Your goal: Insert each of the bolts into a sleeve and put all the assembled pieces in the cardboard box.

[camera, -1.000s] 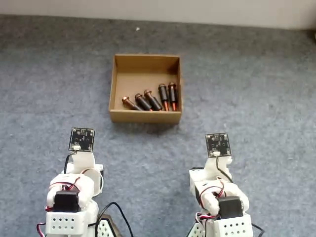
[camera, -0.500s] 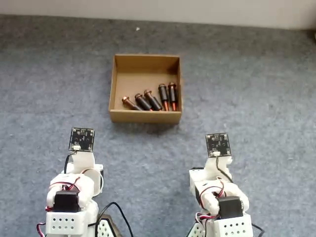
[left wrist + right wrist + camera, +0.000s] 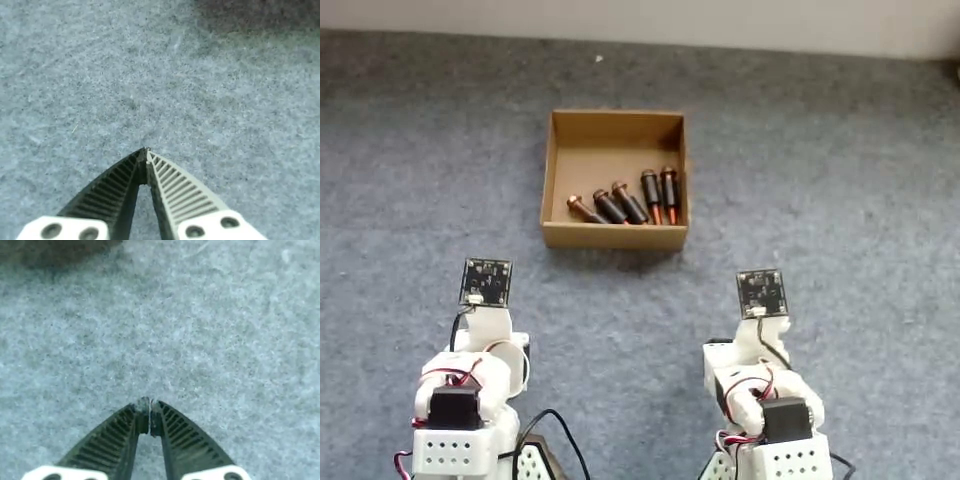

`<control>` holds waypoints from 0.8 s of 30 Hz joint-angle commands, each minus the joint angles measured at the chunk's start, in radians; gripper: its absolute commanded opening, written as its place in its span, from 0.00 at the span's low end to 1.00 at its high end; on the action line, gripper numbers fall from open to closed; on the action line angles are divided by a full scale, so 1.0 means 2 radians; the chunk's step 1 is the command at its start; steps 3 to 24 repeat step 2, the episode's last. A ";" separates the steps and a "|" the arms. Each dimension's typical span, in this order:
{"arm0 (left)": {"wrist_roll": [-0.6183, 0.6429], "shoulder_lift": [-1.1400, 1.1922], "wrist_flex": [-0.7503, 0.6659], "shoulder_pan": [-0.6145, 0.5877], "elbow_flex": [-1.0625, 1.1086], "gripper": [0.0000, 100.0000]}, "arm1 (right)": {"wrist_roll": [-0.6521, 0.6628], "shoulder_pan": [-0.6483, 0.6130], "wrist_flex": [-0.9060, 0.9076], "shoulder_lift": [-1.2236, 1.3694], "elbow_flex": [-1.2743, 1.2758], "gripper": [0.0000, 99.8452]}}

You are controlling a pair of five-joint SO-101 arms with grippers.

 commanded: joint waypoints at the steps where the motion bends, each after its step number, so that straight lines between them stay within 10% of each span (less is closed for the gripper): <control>1: -0.006 -0.003 0.003 -0.007 0.010 0.01 | 0.005 0.006 0.003 -0.008 0.056 0.01; 24: -0.006 -0.003 0.003 -0.007 0.010 0.01 | 0.005 0.006 0.003 -0.008 0.056 0.01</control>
